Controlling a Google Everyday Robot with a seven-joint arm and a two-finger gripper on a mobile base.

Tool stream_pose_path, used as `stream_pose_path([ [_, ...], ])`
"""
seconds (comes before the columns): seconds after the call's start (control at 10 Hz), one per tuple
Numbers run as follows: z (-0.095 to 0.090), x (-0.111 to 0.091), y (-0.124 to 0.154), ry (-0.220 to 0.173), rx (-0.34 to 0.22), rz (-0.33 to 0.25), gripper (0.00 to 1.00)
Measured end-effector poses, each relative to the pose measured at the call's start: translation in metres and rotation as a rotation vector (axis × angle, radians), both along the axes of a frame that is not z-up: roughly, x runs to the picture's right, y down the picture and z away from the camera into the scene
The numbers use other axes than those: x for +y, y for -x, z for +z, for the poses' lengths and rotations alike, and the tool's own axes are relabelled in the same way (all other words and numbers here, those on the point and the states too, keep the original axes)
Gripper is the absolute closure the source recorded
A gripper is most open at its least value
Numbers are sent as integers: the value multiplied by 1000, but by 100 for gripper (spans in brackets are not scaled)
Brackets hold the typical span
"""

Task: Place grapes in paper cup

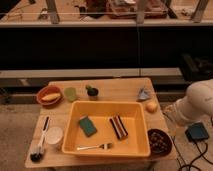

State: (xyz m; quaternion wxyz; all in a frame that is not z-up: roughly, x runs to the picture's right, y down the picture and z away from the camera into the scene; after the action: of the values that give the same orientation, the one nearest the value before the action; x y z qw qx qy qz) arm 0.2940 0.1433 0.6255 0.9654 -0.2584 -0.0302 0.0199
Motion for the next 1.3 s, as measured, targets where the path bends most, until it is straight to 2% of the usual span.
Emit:
stream_pose_path([
  [0.2,1,1,2,5,-6,3,35],
  [0.8,33,60,19,100,-55,25,35],
  [1.1,45,75,24,138,-61,11,44],
  [1.3,53,85,25,162,-63,6,44],
])
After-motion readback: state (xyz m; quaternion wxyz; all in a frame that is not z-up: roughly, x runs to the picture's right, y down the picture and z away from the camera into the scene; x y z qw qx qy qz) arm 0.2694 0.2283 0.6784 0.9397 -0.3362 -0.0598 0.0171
